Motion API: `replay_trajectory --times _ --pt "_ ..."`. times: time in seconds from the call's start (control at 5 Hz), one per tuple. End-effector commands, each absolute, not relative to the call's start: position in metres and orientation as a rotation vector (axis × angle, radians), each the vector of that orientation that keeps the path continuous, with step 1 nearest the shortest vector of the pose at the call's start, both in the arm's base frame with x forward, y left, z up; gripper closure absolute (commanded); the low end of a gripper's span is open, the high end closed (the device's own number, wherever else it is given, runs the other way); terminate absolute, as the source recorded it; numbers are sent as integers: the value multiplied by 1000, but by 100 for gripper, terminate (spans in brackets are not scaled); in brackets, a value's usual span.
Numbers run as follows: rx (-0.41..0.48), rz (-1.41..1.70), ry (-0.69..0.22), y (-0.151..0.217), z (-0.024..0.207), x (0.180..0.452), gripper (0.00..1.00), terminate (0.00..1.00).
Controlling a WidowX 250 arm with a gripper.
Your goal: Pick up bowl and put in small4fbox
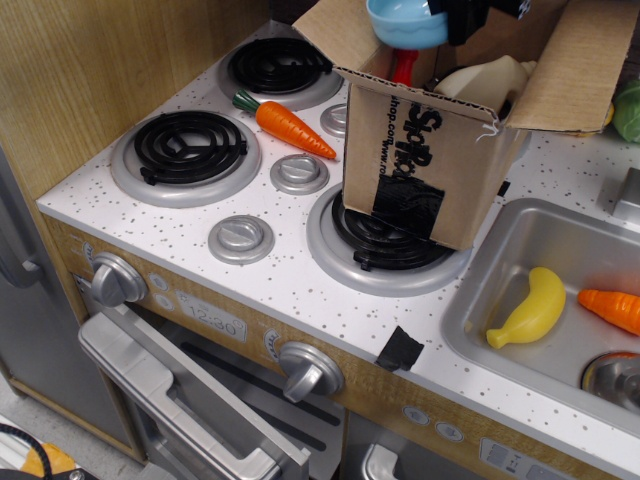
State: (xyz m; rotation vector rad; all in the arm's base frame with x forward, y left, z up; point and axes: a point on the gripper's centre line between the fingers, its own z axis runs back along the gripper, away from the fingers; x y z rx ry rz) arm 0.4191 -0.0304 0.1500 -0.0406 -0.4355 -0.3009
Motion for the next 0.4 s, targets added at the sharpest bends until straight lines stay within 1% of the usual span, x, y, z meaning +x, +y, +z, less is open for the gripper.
replay_trajectory --times 0.0,0.2 --pt "-46 -326 -517 -24 162 428 0 0" --pt "-46 -326 -517 -24 162 428 0 100"
